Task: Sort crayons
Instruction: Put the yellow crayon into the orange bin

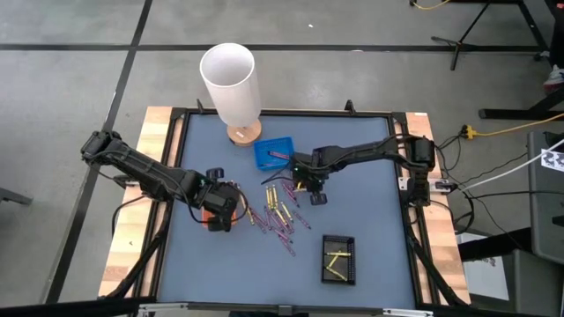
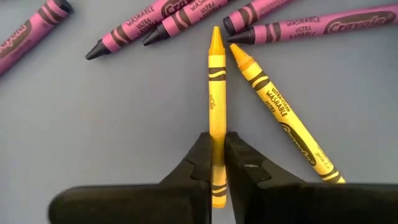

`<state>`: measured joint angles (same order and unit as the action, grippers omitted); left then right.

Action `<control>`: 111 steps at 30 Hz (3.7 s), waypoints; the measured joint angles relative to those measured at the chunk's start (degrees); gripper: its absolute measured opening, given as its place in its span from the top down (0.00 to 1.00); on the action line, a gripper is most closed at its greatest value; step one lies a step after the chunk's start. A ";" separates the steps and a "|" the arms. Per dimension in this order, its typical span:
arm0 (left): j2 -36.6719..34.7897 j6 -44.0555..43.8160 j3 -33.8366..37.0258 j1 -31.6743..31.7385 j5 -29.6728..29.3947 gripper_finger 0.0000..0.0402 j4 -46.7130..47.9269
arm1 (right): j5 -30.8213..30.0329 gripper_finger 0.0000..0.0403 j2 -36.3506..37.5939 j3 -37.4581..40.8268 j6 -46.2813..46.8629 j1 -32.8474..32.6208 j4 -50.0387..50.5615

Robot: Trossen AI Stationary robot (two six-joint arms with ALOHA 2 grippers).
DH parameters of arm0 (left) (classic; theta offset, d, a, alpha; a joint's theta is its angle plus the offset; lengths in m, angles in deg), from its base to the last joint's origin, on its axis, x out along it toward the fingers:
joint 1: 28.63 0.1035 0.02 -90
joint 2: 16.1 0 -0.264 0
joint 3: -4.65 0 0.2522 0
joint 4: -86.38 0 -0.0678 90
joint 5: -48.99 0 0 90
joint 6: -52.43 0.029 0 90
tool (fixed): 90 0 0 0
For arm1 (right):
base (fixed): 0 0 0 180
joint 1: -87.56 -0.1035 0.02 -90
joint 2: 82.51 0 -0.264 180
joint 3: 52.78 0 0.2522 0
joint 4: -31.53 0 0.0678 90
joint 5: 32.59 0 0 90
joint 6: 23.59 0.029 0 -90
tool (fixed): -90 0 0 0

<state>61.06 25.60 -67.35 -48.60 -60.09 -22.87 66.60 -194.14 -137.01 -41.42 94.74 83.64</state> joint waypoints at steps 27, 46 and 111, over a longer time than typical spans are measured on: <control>0.00 8.53 0.00 0.20 -6.98 0.68 -13.00 | 10.50 0.94 -0.17 -15.18 -0.02 -0.11 -16.55; 0.00 7.89 0.00 0.24 -14.81 0.68 -18.91 | 10.12 0.94 -0.06 -15.27 -0.71 -4.88 -29.51; 0.00 7.83 -0.02 0.20 -12.44 0.97 -14.08 | 2.94 0.66 0.04 -15.36 -0.68 -5.99 -26.04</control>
<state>61.06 33.43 -67.37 -48.40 -72.54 -36.95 69.54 -194.10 -152.37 -42.09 88.75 57.59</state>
